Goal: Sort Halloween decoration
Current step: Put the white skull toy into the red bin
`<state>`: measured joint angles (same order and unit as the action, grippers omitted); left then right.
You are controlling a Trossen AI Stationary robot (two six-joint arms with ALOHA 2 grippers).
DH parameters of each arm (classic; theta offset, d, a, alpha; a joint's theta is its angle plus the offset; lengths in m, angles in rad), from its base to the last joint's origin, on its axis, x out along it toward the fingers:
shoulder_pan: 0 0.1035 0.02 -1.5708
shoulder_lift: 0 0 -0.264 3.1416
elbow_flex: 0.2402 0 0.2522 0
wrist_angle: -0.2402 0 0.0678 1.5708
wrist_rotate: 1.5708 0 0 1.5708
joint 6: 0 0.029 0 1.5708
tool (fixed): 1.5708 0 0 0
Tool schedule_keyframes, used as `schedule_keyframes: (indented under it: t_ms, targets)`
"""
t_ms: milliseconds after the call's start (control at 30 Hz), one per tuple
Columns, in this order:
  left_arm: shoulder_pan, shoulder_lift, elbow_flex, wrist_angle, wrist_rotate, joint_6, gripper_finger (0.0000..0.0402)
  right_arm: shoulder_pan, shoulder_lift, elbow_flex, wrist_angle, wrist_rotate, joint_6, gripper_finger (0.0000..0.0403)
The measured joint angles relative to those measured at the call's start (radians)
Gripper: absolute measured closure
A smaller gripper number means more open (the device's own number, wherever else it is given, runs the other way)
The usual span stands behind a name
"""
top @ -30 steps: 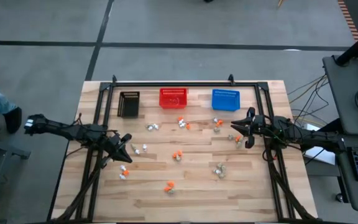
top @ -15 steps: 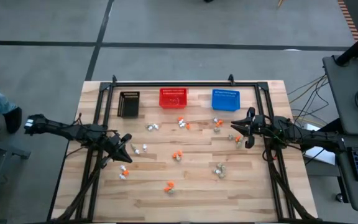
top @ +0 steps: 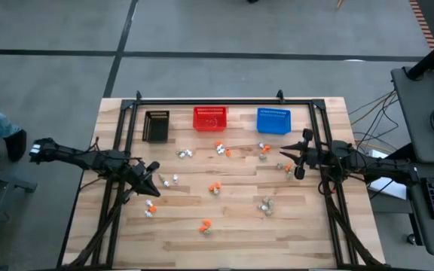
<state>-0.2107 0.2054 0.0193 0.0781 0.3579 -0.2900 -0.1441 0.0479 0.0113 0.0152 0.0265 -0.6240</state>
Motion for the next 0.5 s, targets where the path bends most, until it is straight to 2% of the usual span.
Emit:
schedule_keyframes:
  t_ms: [67,200,333,400,500]
  targets:
    - [0.000,0.000,0.000,0.068,-0.050,0.059,0.0402,0.000,0.000,0.000,0.001,0.000,-0.024,0.0335]
    - [0.000,0.000,0.000,0.257,-0.188,0.066,0.0402,0.000,0.000,0.000,0.004,-0.001,-0.033,0.0335]
    - [0.000,0.000,0.000,0.417,-0.266,0.091,0.0402,0.000,0.000,0.000,0.028,-0.030,0.201,0.0335]
    - [0.000,0.000,0.000,0.455,-0.269,0.133,0.0402,0.000,0.001,0.000,0.081,-0.024,0.314,0.0335]
    - [0.000,0.000,0.000,0.467,-0.269,0.175,0.0402,0.000,0.001,0.000,0.159,-0.023,0.601,0.0335]
